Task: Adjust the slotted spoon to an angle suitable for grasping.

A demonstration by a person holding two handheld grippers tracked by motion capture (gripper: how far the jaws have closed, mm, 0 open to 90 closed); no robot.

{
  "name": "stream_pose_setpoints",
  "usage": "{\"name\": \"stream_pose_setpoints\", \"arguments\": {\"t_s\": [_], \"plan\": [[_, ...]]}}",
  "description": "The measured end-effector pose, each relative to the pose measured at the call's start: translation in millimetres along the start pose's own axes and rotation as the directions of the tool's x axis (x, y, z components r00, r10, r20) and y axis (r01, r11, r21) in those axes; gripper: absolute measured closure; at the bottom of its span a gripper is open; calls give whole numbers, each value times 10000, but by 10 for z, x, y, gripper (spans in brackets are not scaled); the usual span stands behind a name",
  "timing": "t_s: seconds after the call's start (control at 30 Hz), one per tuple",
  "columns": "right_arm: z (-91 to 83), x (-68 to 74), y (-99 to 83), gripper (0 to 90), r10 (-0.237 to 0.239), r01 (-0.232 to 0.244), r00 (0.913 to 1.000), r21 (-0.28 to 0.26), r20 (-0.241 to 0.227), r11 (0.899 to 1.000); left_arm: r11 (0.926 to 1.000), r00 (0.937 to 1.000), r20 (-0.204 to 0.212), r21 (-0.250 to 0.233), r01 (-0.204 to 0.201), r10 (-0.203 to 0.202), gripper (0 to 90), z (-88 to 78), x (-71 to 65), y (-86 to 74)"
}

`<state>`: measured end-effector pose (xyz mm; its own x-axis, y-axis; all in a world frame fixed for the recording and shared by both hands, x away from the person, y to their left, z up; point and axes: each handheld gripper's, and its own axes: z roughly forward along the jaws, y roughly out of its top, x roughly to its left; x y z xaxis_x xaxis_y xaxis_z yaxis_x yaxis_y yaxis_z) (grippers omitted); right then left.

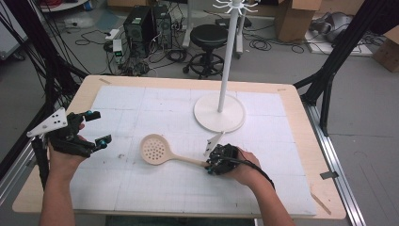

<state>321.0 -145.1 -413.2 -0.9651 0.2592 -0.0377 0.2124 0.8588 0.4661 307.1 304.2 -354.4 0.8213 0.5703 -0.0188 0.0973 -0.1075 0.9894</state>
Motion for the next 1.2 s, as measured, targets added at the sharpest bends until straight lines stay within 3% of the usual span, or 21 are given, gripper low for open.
{"name": "stream_pose_setpoints", "arguments": {"t_s": [0.53,0.97,1.0,1.2], "plan": [[242,5,514,717,-961,959,9945,-76,-420,9954,10000,10000,10,-27,-27,27,17,-2,-2,10],[328,-40,544,698,-899,900,9950,-3,-439,9959,10000,10000,31,-61,2,-2,17,-3,-1,9],[311,-39,546,627,-812,811,9963,-38,-268,9967,10000,10000,31,-64,11,-11,17,-4,-2,9],[225,-51,522,545,-647,644,9979,-368,-83,9972,10000,10000,13,-43,-8,8,17,-4,1,8]]}}
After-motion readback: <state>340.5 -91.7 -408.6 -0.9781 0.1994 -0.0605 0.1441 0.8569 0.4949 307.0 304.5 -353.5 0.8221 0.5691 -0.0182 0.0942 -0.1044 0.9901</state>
